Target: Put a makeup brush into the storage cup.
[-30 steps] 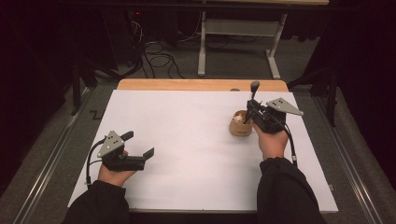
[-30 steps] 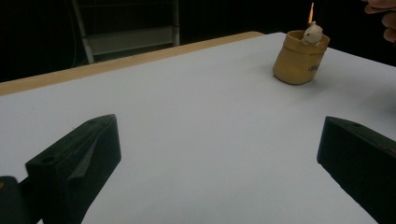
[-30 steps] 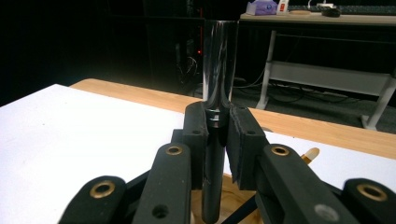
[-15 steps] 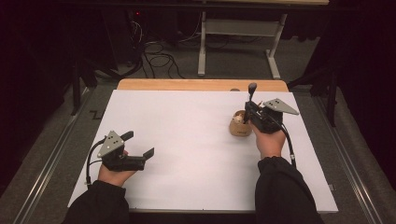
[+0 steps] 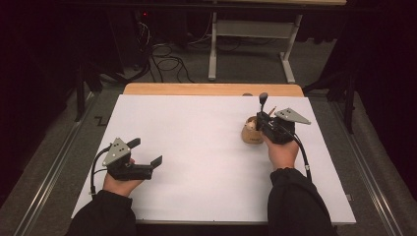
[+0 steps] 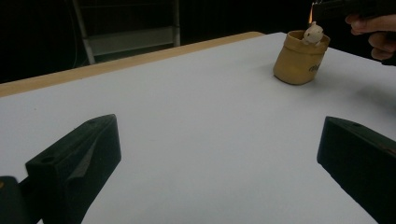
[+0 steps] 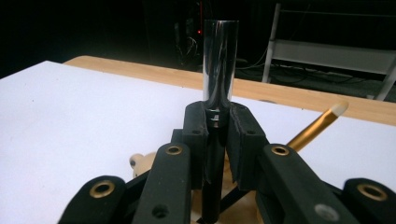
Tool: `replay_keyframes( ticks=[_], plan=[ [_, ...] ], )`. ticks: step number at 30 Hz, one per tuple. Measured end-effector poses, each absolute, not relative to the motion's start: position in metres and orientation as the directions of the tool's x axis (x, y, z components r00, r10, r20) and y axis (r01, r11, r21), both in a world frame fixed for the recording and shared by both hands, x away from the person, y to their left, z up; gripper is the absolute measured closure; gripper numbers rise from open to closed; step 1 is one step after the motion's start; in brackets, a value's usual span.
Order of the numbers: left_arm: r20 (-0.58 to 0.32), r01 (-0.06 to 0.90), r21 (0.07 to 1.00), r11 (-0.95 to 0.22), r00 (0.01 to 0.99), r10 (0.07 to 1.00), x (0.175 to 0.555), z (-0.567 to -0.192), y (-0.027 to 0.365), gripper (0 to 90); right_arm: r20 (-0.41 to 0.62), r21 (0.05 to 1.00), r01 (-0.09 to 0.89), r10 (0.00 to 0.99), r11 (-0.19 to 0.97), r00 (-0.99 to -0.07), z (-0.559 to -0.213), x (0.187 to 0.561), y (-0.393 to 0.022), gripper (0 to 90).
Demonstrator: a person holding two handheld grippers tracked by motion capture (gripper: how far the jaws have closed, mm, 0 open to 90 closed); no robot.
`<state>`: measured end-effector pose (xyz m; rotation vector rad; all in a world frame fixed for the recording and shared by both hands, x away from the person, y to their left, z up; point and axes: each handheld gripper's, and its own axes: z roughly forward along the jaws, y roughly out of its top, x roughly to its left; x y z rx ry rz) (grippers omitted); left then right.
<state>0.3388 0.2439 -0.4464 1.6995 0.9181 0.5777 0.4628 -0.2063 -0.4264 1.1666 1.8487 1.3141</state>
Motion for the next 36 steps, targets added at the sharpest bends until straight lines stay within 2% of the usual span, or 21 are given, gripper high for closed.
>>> replay_keyframes(
  ticks=[14, 16, 19, 36],
  plan=[
    [-0.064, 0.291, 0.947, -0.136, 0.585, 0.808, 0.3387, -0.4465, 0.2438, 0.3, 0.025, 0.934, 0.331, 0.896, 0.138, -0.444, -0.4311, 0.4624, -0.2068, 79.1],
    [-0.064, 0.291, 0.947, -0.135, 0.585, 0.808, 0.3387, -0.4464, 0.2439, 0.3, 0.035, 0.935, 0.331, 0.898, 0.125, -0.438, -0.4301, 0.4622, -0.2076, 72.3],
    [-0.064, 0.291, 0.947, -0.136, 0.585, 0.808, 0.3388, -0.4465, 0.2438, 0.3, 0.041, 0.938, 0.328, 0.9, 0.115, -0.434, -0.428, 0.4617, -0.2095, 68.2],
    [-0.063, 0.29, 0.947, -0.136, 0.584, 0.809, 0.3387, -0.4463, 0.2437, 0.3, 0.026, 0.937, 0.322, 0.893, 0.134, -0.449, -0.4223, 0.4557, -0.2122, 67.7]
  ],
)
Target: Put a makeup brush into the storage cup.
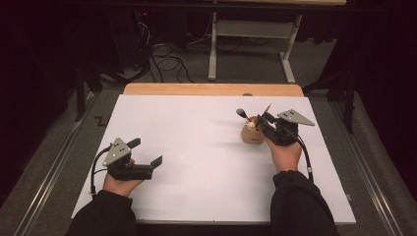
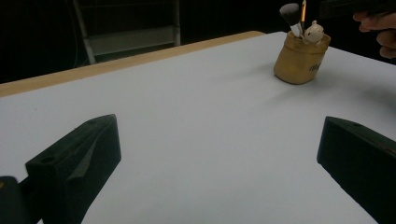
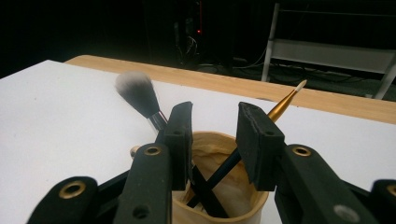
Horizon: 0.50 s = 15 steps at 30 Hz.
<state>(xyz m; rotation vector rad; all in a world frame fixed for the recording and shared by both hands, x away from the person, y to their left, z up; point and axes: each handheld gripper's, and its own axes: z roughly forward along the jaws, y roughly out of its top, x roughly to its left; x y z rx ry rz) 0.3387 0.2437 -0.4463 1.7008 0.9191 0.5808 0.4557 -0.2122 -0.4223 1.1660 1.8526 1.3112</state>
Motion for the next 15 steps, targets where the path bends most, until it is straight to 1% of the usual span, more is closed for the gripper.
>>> replay_keyframes(
  ticks=[9, 15],
  plan=[
    [-0.063, 0.291, 0.947, -0.136, 0.585, 0.809, 0.3388, -0.4464, 0.2436, 0.3, 0.023, 0.935, 0.324, 0.89, 0.142, -0.455, -0.4207, 0.4528, -0.2127, 67.5],
    [-0.059, 0.292, 0.946, -0.142, 0.585, 0.809, 0.3394, -0.4468, 0.2437, 0.3, 0.024, 0.93, 0.333, 0.879, 0.155, -0.476, -0.4209, 0.4473, -0.2127, 64.0]
  ],
)
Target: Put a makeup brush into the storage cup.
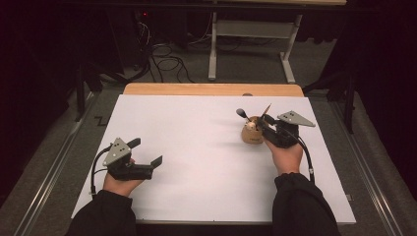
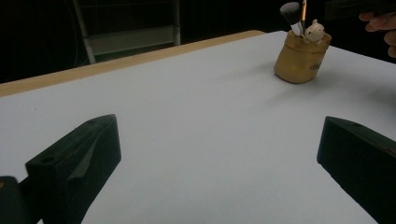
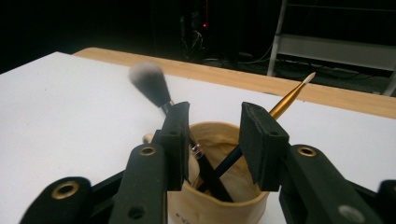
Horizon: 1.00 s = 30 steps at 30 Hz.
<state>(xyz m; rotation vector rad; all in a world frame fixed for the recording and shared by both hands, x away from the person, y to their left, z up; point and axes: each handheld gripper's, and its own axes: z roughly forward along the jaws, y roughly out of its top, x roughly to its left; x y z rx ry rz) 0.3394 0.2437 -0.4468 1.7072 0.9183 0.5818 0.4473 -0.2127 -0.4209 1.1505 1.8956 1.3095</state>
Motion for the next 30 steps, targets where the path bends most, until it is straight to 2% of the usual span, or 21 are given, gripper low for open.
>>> replay_keyframes(
  ticks=[9, 27, 30],
  plan=[
    [-0.056, 0.296, 0.943, -0.15, 0.588, 0.807, 0.34, -0.448, 0.241, 0.3, 0.028, 0.931, 0.325, 0.858, 0.164, -0.512, -0.427, 0.431, -0.217, 52.0],
    [-0.051, 0.304, 0.938, -0.166, 0.597, 0.801, 0.339, -0.45, 0.238, 0.3, 0.04, 0.947, 0.282, 0.814, 0.154, -0.579, -0.423, 0.384, -0.223, 1.8],
    [-0.053, 0.306, 0.937, -0.166, 0.598, 0.8, 0.339, -0.451, 0.237, 0.3, 0.037, 0.948, 0.276, 0.805, 0.16, -0.592, -0.425, 0.375, -0.226, 0.6]
  ],
)
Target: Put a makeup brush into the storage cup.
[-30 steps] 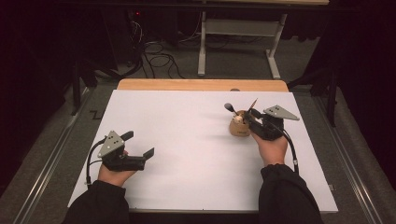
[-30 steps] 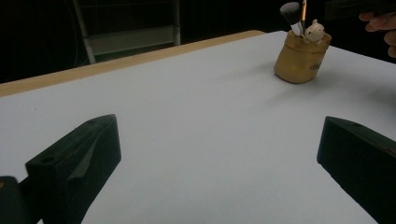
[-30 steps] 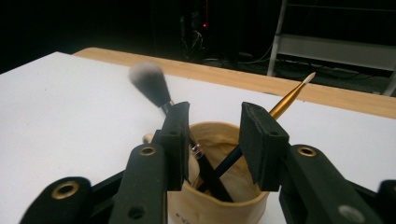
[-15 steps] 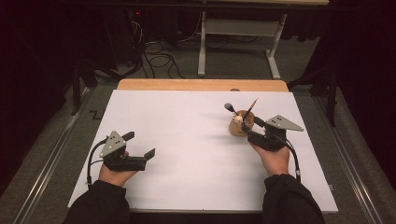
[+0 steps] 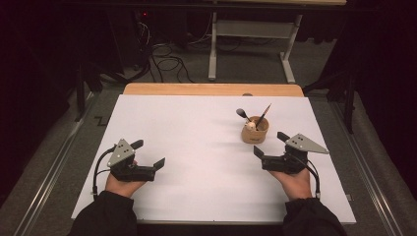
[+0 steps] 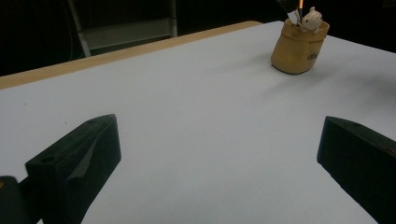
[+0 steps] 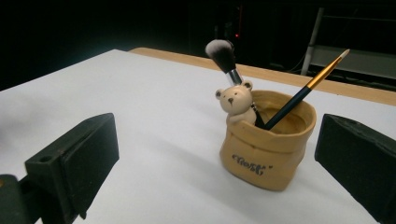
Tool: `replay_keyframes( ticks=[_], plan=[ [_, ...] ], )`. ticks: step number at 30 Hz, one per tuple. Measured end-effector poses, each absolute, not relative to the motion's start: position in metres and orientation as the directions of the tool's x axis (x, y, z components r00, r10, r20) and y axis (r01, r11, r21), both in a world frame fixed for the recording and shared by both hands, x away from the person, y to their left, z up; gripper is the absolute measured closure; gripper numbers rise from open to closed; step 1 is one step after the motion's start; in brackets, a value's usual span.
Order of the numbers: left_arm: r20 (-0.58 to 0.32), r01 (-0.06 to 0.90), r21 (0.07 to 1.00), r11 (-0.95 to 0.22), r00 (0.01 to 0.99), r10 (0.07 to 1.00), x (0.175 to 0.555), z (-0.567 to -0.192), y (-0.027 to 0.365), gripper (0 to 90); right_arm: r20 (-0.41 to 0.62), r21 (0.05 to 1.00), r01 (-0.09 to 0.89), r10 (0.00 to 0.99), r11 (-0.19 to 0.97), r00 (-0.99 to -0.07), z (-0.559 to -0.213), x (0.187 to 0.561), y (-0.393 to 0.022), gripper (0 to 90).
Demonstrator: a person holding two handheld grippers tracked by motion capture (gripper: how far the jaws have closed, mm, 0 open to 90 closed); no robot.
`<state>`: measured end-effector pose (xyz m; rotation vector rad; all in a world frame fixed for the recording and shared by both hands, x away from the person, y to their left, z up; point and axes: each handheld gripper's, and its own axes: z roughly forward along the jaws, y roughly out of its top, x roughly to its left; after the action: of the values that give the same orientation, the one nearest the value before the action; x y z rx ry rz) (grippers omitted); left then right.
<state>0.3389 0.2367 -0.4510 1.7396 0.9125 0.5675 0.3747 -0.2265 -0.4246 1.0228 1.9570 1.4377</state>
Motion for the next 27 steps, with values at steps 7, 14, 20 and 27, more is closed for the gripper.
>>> replay_keyframes(
  ticks=[7, 14, 20, 27],
  plan=[
    [-0.056, 0.313, 0.934, -0.17, 0.6, 0.798, 0.339, -0.453, 0.234, 0.3, 0.022, 0.953, 0.257, 0.805, 0.163, -0.593, -0.431, 0.351, -0.237, 0.6],
    [-0.1, 0.333, 0.934, -0.128, 0.59, 0.801, 0.331, -0.455, 0.231, 0.1, 0.003, 0.959, 0.232, 0.817, 0.16, -0.577, -0.44, 0.331, -0.253, 0.6],
    [-0.063, 0.321, 0.931, -0.173, 0.61, 0.79, 0.331, -0.456, 0.224, 0.1, 0.021, 0.962, 0.236, 0.829, 0.134, -0.558, -0.444, 0.329, -0.261, 0.6],
    [-0.07, 0.313, 0.937, -0.156, 0.605, 0.793, 0.33, -0.454, 0.229, 0.2, 0.012, 0.962, 0.233, 0.826, 0.145, -0.563, -0.447, 0.329, -0.256, 0.6]
  ],
)
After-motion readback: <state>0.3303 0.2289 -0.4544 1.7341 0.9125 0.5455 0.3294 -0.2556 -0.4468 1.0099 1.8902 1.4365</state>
